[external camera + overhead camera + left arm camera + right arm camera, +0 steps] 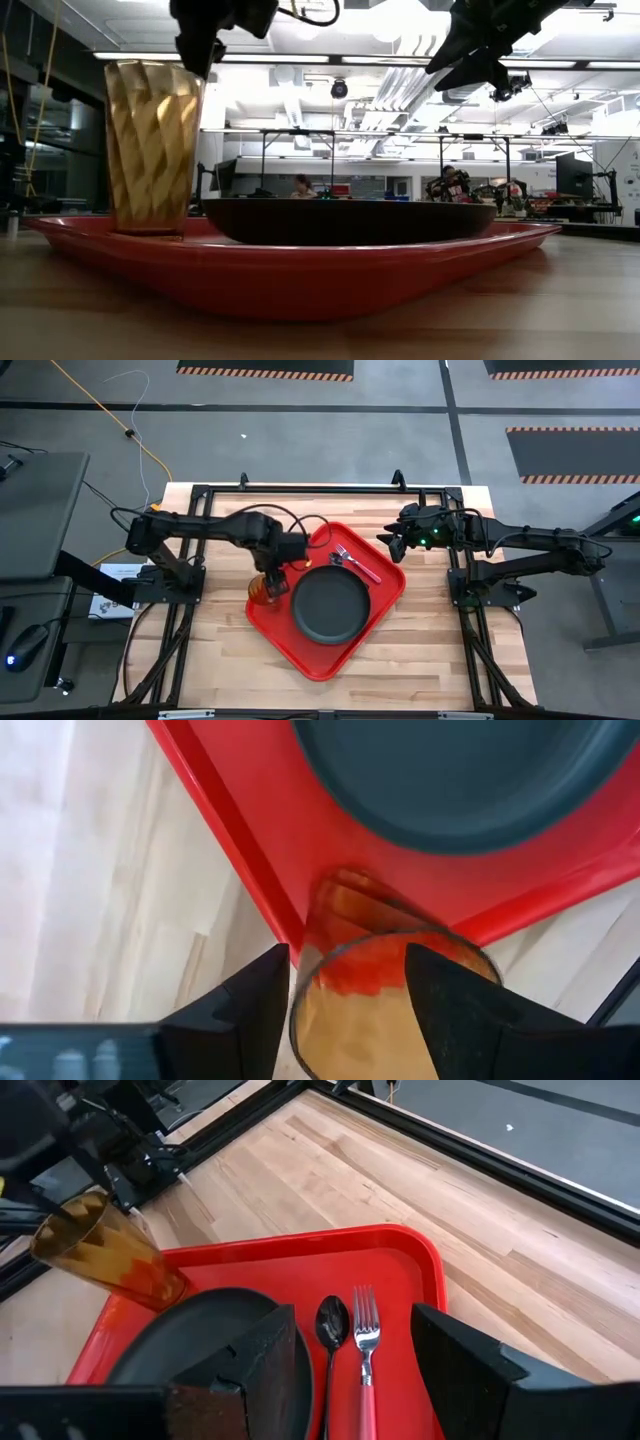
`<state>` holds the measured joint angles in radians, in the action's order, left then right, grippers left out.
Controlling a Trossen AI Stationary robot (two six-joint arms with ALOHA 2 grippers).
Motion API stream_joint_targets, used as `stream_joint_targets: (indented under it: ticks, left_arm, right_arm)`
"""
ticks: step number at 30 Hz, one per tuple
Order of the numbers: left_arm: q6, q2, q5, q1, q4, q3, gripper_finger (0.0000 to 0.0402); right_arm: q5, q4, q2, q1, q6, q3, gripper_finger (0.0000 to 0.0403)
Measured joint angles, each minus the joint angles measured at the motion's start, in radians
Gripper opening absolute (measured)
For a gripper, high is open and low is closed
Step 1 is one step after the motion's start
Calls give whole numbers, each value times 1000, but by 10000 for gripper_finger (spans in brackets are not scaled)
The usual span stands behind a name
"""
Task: Pick and place plate/cup/fork/spoon on tray
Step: Put the brown cup on the left side of the serving tray, then adjust the serving tray
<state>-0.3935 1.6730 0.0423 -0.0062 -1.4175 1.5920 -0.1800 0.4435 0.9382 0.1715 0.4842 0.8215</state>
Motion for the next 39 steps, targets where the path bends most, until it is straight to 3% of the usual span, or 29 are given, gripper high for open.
stream_joint_targets:
  ticks: [35,39]
  left_arm:
    - [23,-2,-1,40,1,46,188]
    - [77,-3,-1,35,1,46,188]
  right_arm:
    - [23,0,0,0,-18,0,193]
    - [24,0,0,0,-14,0,193]
